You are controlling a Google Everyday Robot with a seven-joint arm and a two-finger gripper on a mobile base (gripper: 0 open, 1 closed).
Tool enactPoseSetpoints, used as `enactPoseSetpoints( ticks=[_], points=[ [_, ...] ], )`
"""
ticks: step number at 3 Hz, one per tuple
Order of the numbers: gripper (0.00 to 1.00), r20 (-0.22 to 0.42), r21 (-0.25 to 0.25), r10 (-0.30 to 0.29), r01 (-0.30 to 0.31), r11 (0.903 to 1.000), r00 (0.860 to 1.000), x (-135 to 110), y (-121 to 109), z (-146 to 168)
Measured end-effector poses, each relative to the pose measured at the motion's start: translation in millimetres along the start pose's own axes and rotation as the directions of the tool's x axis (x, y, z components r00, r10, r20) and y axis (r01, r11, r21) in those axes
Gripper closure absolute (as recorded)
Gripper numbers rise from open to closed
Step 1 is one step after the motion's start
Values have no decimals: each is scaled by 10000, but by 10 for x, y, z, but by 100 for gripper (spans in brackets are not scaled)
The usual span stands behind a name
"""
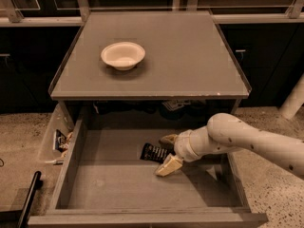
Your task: Pick rxbar chocolate from top drawer and place on counter
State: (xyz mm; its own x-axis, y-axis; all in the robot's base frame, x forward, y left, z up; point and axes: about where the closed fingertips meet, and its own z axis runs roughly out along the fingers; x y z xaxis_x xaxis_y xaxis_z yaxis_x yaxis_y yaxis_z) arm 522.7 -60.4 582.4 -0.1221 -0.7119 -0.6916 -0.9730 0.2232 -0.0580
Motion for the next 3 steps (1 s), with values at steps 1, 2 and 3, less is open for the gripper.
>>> enactPoseSetpoints(
  ticks=[1, 2, 3],
  points=[
    [88, 0, 0, 0, 0, 10000, 10000, -35, -3, -36],
    [100, 0, -2, -1, 1, 10000, 10000, -58, -4, -59],
    [100, 0, -3, -1, 1, 10000, 10000, -58, -4, -59]
  ],
)
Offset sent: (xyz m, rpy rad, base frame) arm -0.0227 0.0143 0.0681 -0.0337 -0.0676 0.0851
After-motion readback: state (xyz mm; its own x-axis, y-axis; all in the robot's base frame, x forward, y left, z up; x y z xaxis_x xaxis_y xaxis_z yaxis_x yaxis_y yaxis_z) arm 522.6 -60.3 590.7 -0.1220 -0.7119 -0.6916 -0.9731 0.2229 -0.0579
